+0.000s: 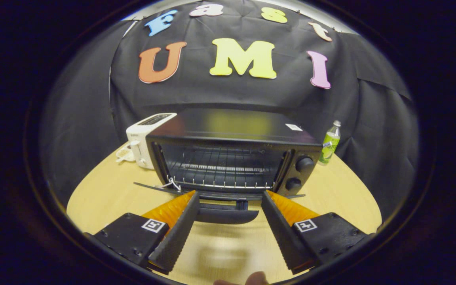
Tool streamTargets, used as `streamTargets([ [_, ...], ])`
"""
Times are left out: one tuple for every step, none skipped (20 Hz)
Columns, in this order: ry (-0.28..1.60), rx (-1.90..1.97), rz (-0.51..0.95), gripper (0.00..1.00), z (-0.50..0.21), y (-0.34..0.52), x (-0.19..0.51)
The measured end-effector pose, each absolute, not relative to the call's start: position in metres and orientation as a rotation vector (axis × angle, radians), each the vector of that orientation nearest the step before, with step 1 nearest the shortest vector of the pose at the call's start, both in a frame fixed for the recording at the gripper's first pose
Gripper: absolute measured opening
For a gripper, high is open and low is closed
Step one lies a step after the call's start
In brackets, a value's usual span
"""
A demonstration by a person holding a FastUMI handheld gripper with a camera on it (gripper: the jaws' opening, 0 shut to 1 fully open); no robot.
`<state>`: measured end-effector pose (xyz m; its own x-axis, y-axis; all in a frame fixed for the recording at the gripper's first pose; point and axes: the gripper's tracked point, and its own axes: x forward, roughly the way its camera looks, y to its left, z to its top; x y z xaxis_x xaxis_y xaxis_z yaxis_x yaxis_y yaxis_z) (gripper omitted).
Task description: Open the toaster oven, put the food inside, and close the toaster oven door.
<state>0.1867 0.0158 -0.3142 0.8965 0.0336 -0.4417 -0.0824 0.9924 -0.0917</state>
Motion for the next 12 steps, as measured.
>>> streamTargets([
  [0.470,-0.106,0.058,1.00,-0.324,0.014,0.182],
  [0.486,-0.108,0.058,1.00,-0.333,0.014,0.177],
  [0.508,-0.112,0.063,1.00,-0.344,0.014,0.170],
  [0.537,-0.113,0.070,1.00,-0.355,0.013,0.164],
  [0.567,-0.103,0.087,1.00,-0.364,0.014,0.160],
  [0.589,-0.090,0.106,1.00,-0.369,0.017,0.154],
  [0.590,-0.087,0.110,1.00,-0.367,0.015,0.152],
  [0.584,-0.094,0.113,1.00,-0.362,0.013,0.150],
  [0.578,-0.098,0.122,1.00,-0.352,0.013,0.146],
  [0.573,-0.093,0.133,1.00,-0.341,0.014,0.141],
  [0.563,-0.081,0.144,1.00,-0.328,0.013,0.136],
  [0.570,-0.070,0.164,1.00,-0.318,0.012,0.128],
])
